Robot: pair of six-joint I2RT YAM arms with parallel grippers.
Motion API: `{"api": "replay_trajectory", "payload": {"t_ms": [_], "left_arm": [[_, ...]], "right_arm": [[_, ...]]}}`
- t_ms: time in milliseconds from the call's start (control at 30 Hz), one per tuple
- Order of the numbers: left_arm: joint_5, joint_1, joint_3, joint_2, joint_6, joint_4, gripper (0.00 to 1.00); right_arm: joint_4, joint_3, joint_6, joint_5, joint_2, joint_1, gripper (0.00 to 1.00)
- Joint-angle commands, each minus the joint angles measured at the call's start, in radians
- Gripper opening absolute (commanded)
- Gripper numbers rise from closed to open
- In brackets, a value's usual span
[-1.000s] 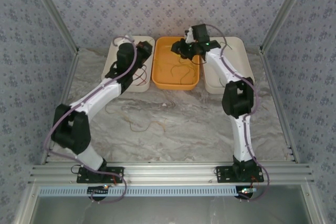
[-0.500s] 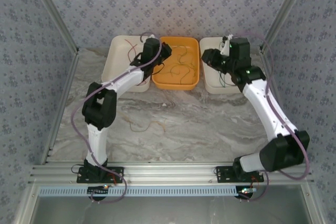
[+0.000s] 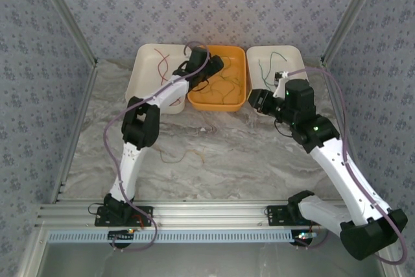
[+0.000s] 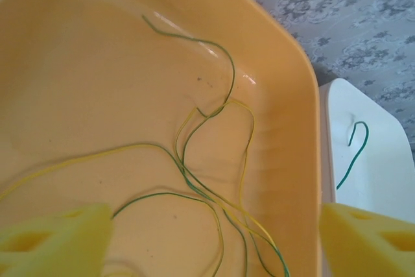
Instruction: Untangle the cables
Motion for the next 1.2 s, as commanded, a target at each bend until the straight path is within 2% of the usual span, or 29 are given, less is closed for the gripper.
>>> {"api": "replay_trajectory", "payload": {"t_ms": [0, 133, 200, 300, 367, 433, 600, 733, 800, 933, 1100, 1167], "left_arm": [[-0.085, -0.02, -0.072, -0.186, 0.041, -0.002, 0.99], [-0.137, -0.002, -0.233, -0.387, 0.038, -0.028, 0.99], [-0.206, 0.014, -0.352, -0.54, 0.012, -0.098, 0.93], [-0.254, 0.045, -0.545, -0.755, -0.013, -0.211, 0.8], [-0.272, 0.06, -0.666, -0.869, -0.025, -0.308, 0.76], [-0.281, 0.07, -0.788, -0.966, -0.038, -0.379, 0.75], [-0.321, 0.088, -1.092, -1.198, -0.063, -0.43, 0.76], [-0.293, 0.139, -1.226, -1.298, -0.07, -0.425, 0.76], [-0.273, 0.165, -1.247, -1.32, -0.062, -0.441, 0.76], [-0.268, 0.181, -1.261, -1.363, -0.043, -0.464, 0.77], [-0.271, 0.183, -1.272, -1.407, -0.035, -0.467, 0.77], [-0.27, 0.183, -1.275, -1.409, -0.035, -0.464, 0.76]], "right_arm": [[-0.035, -0.04, -0.044, 0.057, -0.022, 0.017, 0.32], [-0.059, -0.063, -0.076, 0.125, -0.027, 0.089, 0.32], [-0.076, -0.08, -0.091, 0.191, -0.016, 0.177, 0.32], [-0.046, -0.129, -0.073, 0.248, 0.036, 0.315, 0.32], [-0.004, -0.159, -0.041, 0.277, 0.099, 0.404, 0.32], [0.055, -0.177, 0.021, 0.29, 0.181, 0.482, 0.37], [0.271, -0.197, 0.219, 0.359, 0.403, 0.641, 0.51], [0.416, -0.191, 0.341, 0.356, 0.568, 0.661, 0.53], [0.447, -0.18, 0.38, 0.372, 0.635, 0.659, 0.5], [0.415, -0.145, 0.396, 0.412, 0.707, 0.65, 0.48], [0.384, -0.147, 0.399, 0.458, 0.709, 0.649, 0.47], [0.39, -0.151, 0.393, 0.465, 0.711, 0.645, 0.37]]}}
